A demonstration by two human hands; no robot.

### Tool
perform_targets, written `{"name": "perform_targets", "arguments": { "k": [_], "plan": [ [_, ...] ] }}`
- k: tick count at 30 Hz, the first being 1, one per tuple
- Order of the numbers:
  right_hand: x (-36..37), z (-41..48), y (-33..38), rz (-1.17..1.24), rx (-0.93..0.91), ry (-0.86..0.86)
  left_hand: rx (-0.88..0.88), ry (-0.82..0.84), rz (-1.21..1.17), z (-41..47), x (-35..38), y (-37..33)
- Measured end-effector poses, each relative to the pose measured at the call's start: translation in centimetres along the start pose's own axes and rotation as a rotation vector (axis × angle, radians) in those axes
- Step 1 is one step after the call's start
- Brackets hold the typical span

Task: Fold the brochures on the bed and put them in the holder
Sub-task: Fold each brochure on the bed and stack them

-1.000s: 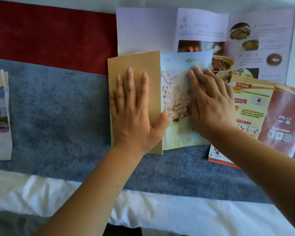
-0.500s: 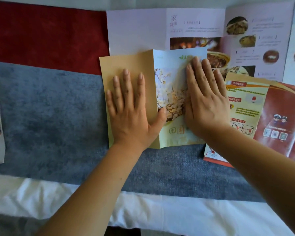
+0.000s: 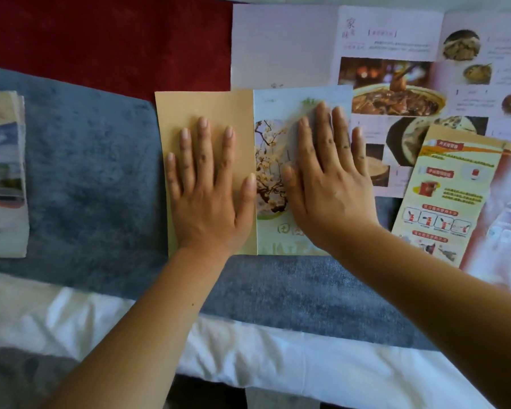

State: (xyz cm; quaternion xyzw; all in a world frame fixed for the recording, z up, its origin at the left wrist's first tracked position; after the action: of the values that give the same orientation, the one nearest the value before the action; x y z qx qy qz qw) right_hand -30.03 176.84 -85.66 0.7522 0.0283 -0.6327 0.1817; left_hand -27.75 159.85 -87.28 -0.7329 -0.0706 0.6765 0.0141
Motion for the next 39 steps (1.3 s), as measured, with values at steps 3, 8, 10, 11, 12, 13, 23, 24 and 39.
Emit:
{"name": "perform_targets", "arguments": {
  "k": [3, 8, 10, 11, 12, 13, 23, 24, 39],
  "plan": [
    [1.5, -0.1, 2.6, -0.021, -0.014, 0.013, 0.002, -0.004, 0.026, -0.5, -0.5, 2.7],
    [2.8, 0.5, 6.0, -0.039, -0.058, -0.024, -0.067, -0.011, -0.011, -1.2, -1.5, 6.6],
    [3.1, 1.0, 6.8, -0.047, -0.071, -0.033, -0.128, -0.011, 0.012, -1.4, -1.7, 7.7],
    [3.2, 1.3, 7.2, -0.050, -0.078, -0.033, -0.146, 0.003, 0.025, -1.4, -1.7, 8.1],
    [3.4, 1.6, 7.6, -0.053, -0.086, -0.031, -0.159, 0.015, 0.027, -1.4, -1.7, 8.5],
    [3.5, 1.7, 7.9, -0.055, -0.094, -0.030, -0.169, 0.019, 0.017, -1.4, -1.6, 8.8],
    [3.6, 2.7, 9.9, -0.087, -0.200, -0.031, -0.204, 0.000, -0.239, -1.2, -2.3, 9.3],
    [3.6, 2.9, 10.2, -0.096, -0.215, -0.024, -0.215, -0.003, -0.293, -1.3, -2.6, 9.4],
    [3.5, 3.8, 17.0, -0.011, -0.381, 0.013, -0.300, 0.082, -0.469, -3.3, -8.5, 14.1]
  ]
}}
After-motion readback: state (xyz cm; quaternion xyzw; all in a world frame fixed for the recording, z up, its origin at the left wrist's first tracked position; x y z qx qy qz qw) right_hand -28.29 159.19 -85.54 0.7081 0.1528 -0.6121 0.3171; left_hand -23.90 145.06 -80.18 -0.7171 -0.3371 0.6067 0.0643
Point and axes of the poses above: each hand's wrist, its own z-axis towards the middle knuckle, its own x-axis out of the palm, y = z × x, the point moved 7 cm from there along z, towards the middle knuckle, and after that the axes turned 6 degrees about -x, right-handed, at the moved point
